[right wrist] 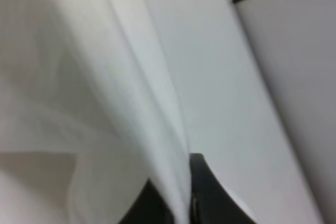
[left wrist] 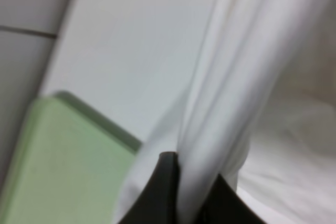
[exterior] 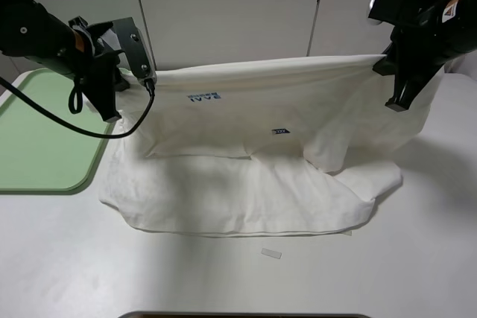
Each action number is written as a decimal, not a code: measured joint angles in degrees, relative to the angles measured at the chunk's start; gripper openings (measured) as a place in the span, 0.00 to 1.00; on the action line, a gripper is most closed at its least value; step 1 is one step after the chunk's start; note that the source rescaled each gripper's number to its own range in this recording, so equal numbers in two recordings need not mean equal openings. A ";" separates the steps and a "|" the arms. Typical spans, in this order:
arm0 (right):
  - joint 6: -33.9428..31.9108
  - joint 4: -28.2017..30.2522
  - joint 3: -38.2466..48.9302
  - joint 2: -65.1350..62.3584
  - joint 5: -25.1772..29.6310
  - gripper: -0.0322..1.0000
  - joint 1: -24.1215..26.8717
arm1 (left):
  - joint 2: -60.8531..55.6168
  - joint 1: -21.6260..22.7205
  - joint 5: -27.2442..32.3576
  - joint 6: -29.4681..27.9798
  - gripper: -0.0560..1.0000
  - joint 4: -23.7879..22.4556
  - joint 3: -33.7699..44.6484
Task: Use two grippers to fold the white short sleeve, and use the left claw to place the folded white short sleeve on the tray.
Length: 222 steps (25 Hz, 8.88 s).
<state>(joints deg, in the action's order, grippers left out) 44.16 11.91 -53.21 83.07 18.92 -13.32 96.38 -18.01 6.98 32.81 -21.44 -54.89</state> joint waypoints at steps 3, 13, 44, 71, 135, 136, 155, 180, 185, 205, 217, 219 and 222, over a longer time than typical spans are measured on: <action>0.00 -3.95 0.00 -1.11 6.89 0.03 0.00 | -0.24 -2.68 7.90 -0.12 0.06 1.22 0.00; 0.00 -9.75 0.00 -1.37 24.04 0.03 0.00 | -0.35 -5.25 26.42 -0.12 0.06 15.56 -0.29; -1.09 -11.91 -0.05 -1.59 32.04 0.46 0.15 | -0.35 -4.67 32.77 -0.26 0.92 15.14 -0.31; -6.62 -11.91 -0.05 -2.53 31.93 1.00 0.20 | -2.33 -4.61 41.27 -9.35 1.00 15.40 -4.15; -8.46 -28.55 -0.05 -2.53 25.00 1.00 0.64 | -95.45 -3.62 54.36 -37.34 0.98 15.59 27.27; -9.60 -28.65 -0.05 -2.53 24.88 1.00 0.64 | -95.45 -2.34 54.36 -37.34 0.98 15.59 27.27; -39.64 -5.53 -0.05 0.73 23.71 1.00 0.69 | -96.73 19.15 54.28 -37.39 0.98 15.59 27.27; -44.16 -3.46 -0.10 22.04 14.84 1.00 10.16 | -96.73 19.22 54.17 -37.39 0.98 15.59 27.27; -44.16 -3.13 -0.16 27.19 12.91 1.00 10.16 | -96.73 19.22 54.17 -37.39 0.98 15.59 27.27; -43.64 -8.53 -1.28 30.50 14.07 0.11 9.81 | -96.74 19.22 54.17 -37.39 0.98 15.59 27.27; -43.64 -2.90 -0.44 23.84 15.90 0.11 9.99 | -96.74 19.22 54.17 -37.39 0.98 15.59 27.27; -43.64 -2.50 -0.44 22.56 16.25 0.11 9.99 | -96.74 19.22 54.23 -37.39 0.98 15.48 27.27; -43.64 -0.88 -0.44 18.20 17.93 0.11 9.99 | -96.74 19.22 54.23 -37.39 0.98 15.48 27.27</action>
<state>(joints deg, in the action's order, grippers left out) 0.51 11.03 -53.65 101.27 36.86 -3.33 -0.36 1.20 61.21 -4.58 -5.95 -27.62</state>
